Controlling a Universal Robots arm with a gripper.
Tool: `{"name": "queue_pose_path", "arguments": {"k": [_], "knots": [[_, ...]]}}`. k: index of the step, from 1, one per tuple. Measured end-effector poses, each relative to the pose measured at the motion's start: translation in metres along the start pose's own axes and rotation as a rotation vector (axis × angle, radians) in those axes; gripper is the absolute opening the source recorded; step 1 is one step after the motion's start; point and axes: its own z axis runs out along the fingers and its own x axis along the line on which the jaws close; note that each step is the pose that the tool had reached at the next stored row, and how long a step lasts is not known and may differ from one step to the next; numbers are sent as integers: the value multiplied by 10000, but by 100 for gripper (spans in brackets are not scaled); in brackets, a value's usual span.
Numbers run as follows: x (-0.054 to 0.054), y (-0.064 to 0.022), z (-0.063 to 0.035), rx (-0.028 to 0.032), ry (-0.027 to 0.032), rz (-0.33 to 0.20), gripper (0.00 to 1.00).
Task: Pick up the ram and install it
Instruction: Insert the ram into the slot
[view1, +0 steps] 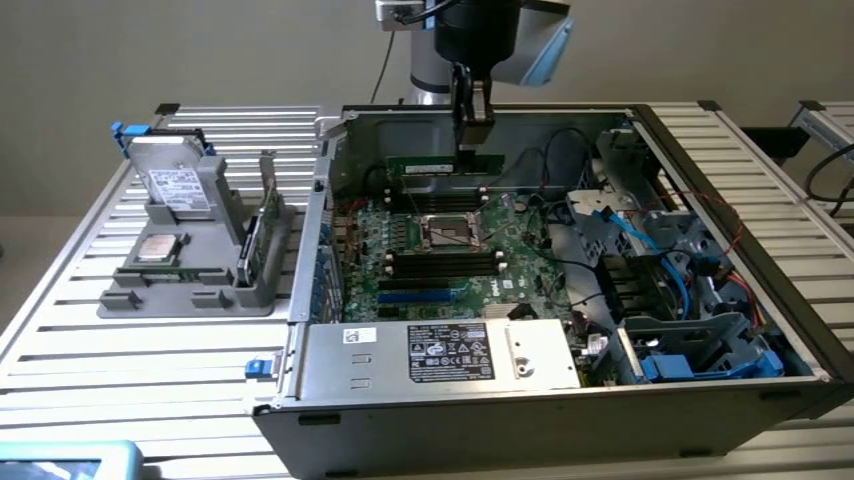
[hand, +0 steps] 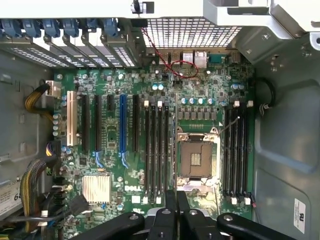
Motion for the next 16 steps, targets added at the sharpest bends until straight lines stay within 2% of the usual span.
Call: {"name": "queue_pose_path", "arguments": {"k": [9,14,16], "knots": [[-2,2,101,0,200,-3,12],[32,2,130,2,400,-5,12],[56,0,160,3,406,-6,12]]}}
